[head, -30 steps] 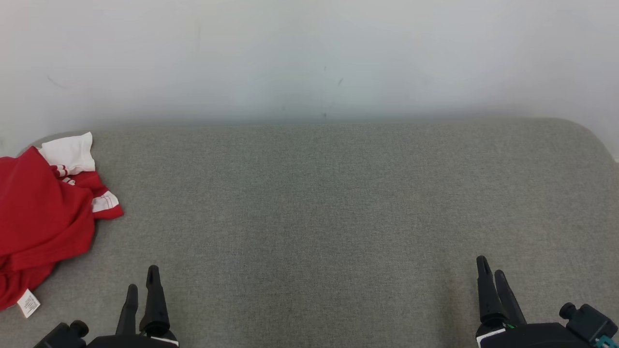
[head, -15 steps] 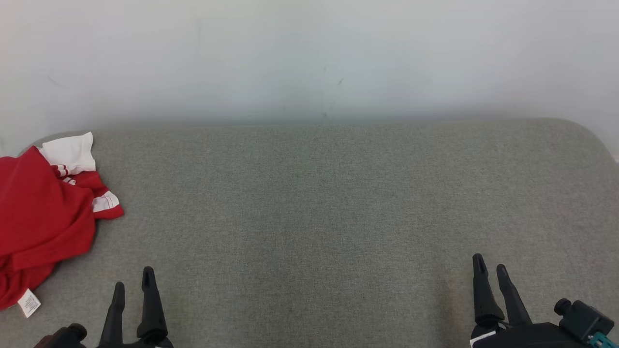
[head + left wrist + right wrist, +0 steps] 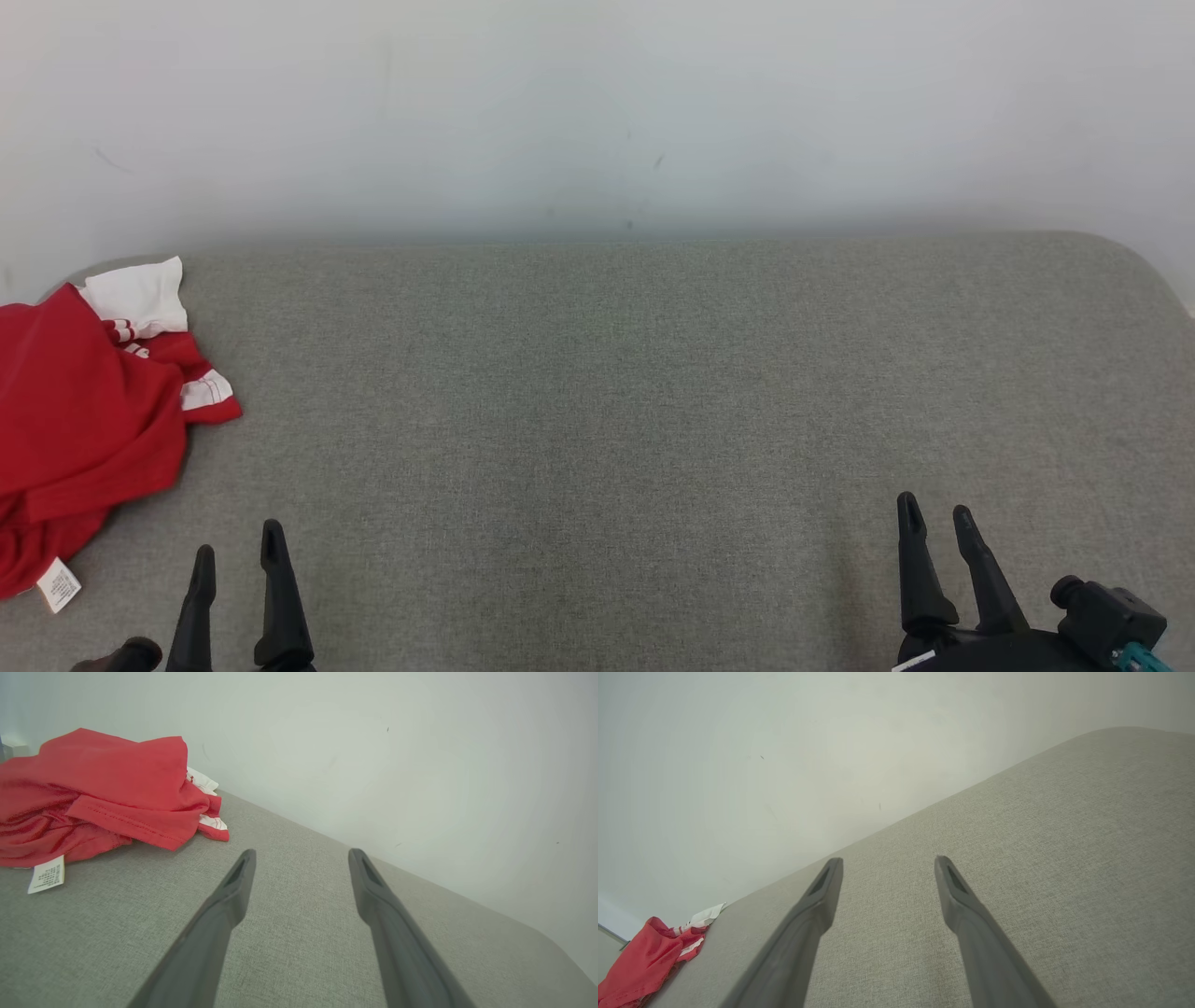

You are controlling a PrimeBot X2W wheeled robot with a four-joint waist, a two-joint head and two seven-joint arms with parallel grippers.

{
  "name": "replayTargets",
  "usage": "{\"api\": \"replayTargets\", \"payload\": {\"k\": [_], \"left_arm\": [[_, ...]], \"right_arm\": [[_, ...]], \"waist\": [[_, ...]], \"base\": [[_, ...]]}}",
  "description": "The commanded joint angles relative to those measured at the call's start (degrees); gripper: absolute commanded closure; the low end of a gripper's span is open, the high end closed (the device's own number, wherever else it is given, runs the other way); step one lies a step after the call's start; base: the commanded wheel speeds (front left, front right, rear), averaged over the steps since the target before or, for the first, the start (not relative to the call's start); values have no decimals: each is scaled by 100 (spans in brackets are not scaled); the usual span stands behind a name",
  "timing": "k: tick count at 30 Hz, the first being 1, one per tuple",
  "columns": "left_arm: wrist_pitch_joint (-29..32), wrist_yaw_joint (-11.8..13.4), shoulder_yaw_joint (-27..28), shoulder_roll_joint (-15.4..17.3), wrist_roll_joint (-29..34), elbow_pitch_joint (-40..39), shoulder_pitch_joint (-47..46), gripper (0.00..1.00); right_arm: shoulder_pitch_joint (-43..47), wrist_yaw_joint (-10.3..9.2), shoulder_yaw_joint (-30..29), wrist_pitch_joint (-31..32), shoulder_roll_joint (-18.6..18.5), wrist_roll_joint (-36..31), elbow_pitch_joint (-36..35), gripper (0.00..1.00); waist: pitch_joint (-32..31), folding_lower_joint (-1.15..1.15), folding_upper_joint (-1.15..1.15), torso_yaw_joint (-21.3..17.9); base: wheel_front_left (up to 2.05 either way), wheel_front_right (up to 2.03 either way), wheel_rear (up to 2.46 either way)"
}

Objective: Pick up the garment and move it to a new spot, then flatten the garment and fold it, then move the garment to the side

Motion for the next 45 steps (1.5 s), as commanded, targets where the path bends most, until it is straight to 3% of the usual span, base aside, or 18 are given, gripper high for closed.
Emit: {"api": "replayTargets", "payload": {"k": [1, 26, 36, 45], "left_arm": [[-69, -4, 13, 31, 109, -90, 24, 0], [-375, 48, 164, 39, 1791, -180, 282, 0], [-484, 34, 383, 42, 2071, -263, 397, 0], [-563, -243, 349, 41, 2508, -400, 505, 0]], "right_arm": [[38, -8, 19, -54, -36, -133, -65, 0], [122, -10, 70, -366, -41, -1433, -128, 0], [161, -11, 42, -470, -41, -1697, -126, 0], [189, -12, 70, -562, -39, -1945, -145, 0]], "waist": [[1, 0, 0, -1], [-4, 0, 0, 32], [-49, 0, 0, 50], [-50, 0, 0, 84]], "base": [[0, 0, 0], [0, 0, 0], [0, 0, 0], [0, 0, 0]]}}
